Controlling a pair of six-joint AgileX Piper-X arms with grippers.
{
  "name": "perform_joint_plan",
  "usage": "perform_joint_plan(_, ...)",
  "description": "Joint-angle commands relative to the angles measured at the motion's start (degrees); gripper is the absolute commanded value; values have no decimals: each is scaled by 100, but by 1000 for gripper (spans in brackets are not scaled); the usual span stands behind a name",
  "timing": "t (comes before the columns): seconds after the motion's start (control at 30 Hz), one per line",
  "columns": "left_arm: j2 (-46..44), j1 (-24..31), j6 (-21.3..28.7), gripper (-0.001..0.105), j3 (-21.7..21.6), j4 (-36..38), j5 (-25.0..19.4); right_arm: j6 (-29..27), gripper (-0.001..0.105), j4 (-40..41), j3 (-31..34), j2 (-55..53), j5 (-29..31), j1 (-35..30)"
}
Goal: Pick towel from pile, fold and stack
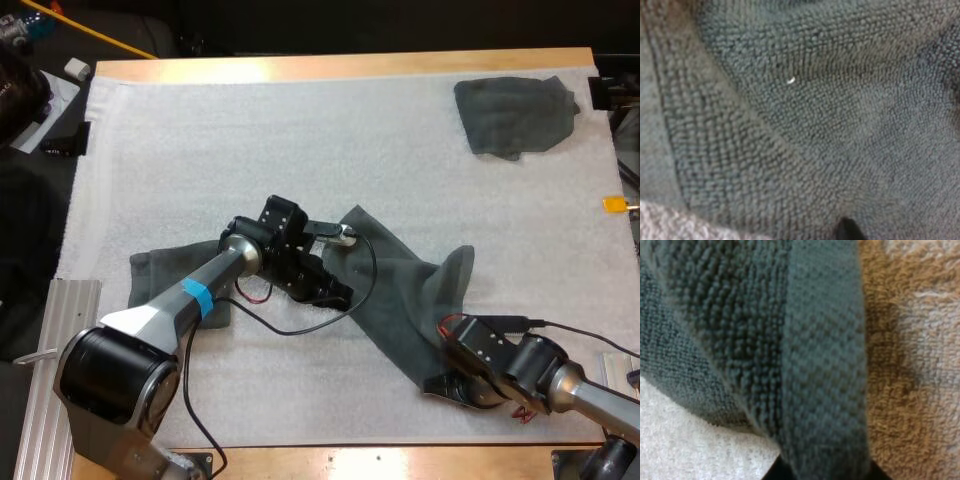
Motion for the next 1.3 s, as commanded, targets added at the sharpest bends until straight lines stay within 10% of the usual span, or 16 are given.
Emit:
perform_joint_plan(0.0, -5, -12, -35, 8, -1, 113, -41, 28, 0, 35, -10, -33, 14, -4)
perform_joint_plan(0.73, -3065, -39, 257, 0, -77, 1395, -190, -1031, 0, 1168, -1697, -964, 1378, 25)
perform_joint_plan(1.27, -4828, -92, -299, 0, -1067, 2628, -117, -1205, 0, 2171, -3181, -1419, 987, 55)
